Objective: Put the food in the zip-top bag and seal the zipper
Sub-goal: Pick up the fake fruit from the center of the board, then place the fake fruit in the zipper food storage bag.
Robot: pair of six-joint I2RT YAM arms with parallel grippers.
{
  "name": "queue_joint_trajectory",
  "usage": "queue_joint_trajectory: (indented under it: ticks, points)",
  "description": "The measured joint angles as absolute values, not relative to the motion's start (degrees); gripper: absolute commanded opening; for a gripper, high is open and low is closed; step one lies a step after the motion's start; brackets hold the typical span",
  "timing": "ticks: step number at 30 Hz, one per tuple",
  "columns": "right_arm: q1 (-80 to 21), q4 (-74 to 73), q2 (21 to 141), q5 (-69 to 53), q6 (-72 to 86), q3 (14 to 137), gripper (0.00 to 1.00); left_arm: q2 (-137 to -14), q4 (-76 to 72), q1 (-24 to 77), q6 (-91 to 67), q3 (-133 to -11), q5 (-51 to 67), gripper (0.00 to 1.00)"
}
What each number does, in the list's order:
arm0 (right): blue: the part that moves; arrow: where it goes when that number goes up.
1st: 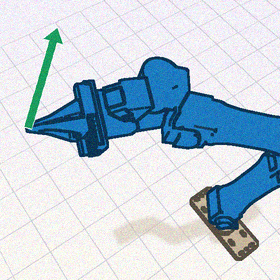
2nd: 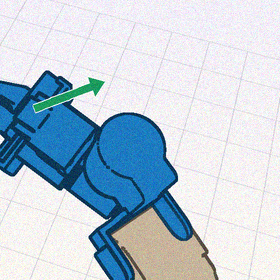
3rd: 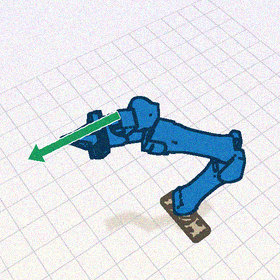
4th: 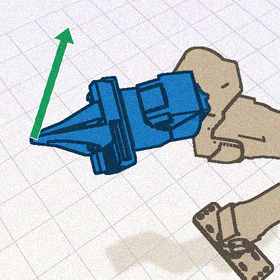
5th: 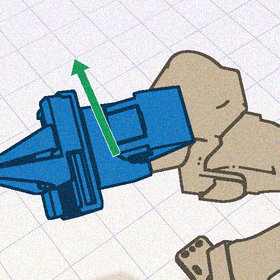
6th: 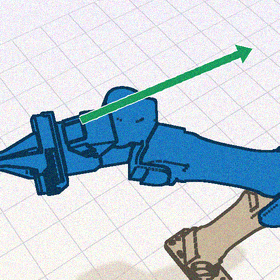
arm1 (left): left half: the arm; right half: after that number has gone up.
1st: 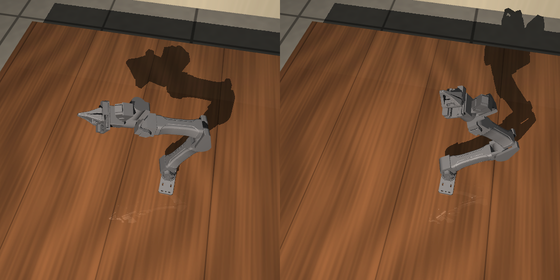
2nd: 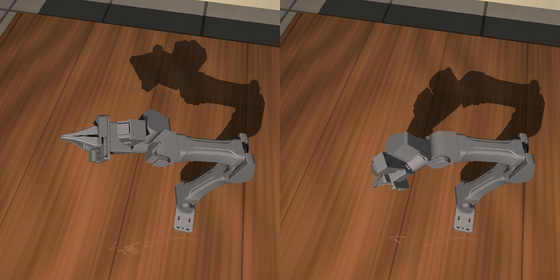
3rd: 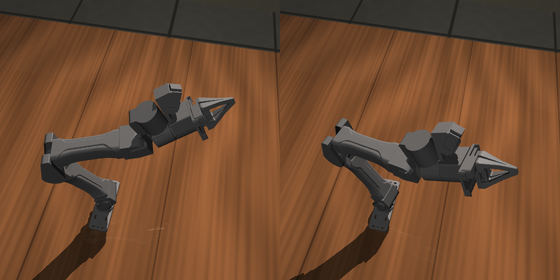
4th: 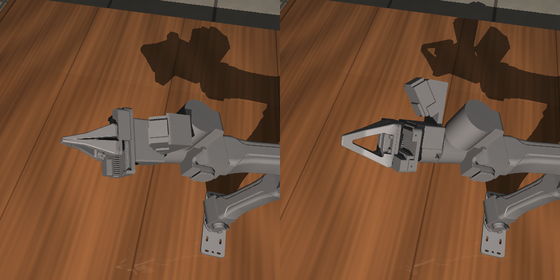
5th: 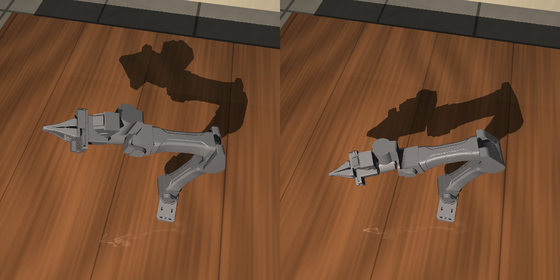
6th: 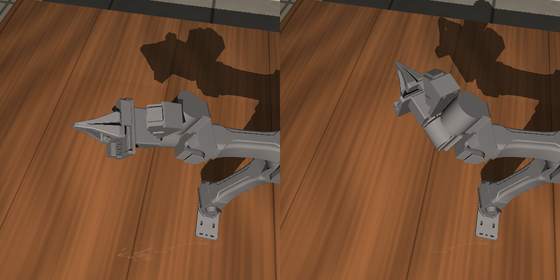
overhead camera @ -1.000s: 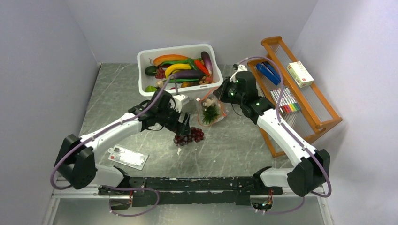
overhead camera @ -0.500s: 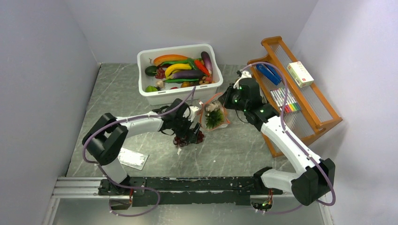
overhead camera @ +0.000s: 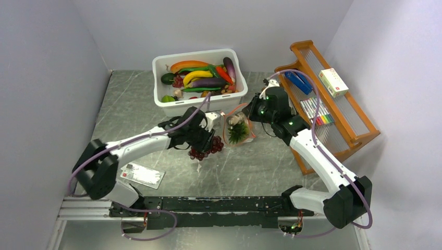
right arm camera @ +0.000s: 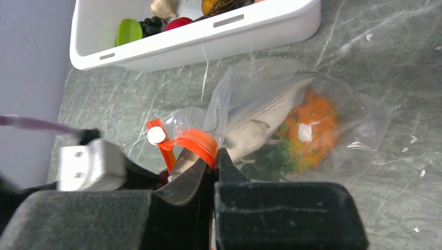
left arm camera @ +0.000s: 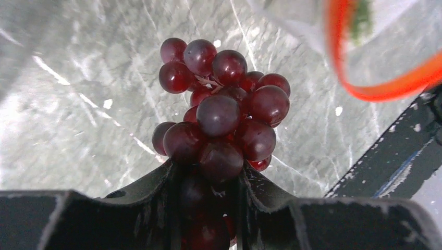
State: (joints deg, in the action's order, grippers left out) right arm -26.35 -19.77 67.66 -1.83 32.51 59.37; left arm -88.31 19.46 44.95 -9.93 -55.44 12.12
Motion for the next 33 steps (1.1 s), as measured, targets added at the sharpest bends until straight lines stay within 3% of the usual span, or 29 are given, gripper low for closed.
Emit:
queue_joint_trajectory:
  ticks: [9, 15, 25, 33]
  points:
    - [-26.3, -18.0, 69.01, -5.5, 36.58, 58.39, 0.0, -71.59, 21.3, 44.97, -14.55, -56.97, 7.51, 0.3]
    - [-26.3, -16.86, 69.73, -11.07, 41.43, 58.48, 0.0, -64.58, 12.69, 44.95, -19.97, -60.05, 9.91, 0.27]
    - [-26.3, -7.25, 65.23, -23.31, 56.01, 53.17, 0.0, -67.29, -12.29, 44.84, -32.21, -56.84, 22.79, 0.24]
    - [-26.28, -4.67, 67.02, -25.82, 59.44, 50.48, 0.0, -69.58, -17.69, 44.84, -33.98, -49.32, 24.47, 0.23]
